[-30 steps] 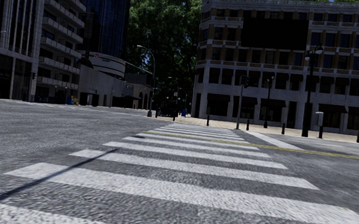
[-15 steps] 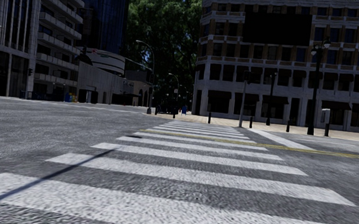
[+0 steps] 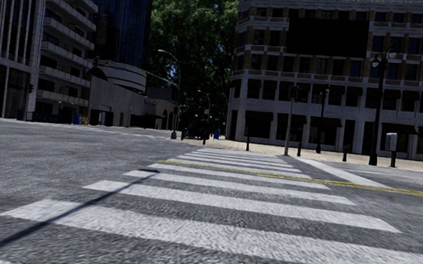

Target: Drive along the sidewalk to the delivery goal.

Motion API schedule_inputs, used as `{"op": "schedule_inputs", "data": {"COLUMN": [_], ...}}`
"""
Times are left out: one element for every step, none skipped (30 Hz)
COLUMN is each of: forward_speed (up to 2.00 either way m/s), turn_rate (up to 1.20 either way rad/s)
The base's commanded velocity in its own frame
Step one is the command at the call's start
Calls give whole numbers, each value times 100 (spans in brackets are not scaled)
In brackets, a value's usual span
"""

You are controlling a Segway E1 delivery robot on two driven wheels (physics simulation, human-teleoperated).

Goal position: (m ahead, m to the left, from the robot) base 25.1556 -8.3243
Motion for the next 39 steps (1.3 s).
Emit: {"op": "schedule_inputs", "data": {"forward_speed": [126,126,126,126,126,126,126,126,126,126,126,126,126,200,200,200,200,200,200,200,200,200,200,200,200,200,200,200,200,200,200,200,200,200,200,200,200,200,200], "turn_rate": [0,0,0,0,0,0,0,0,0,0,0,-5,-17,-22,-24,-24,-25,-25,-25,-25,-25,-25,-25,-25,-25,0,0,0,0,0,0,0,0,0,0,-1,-1,-11,-15]}}
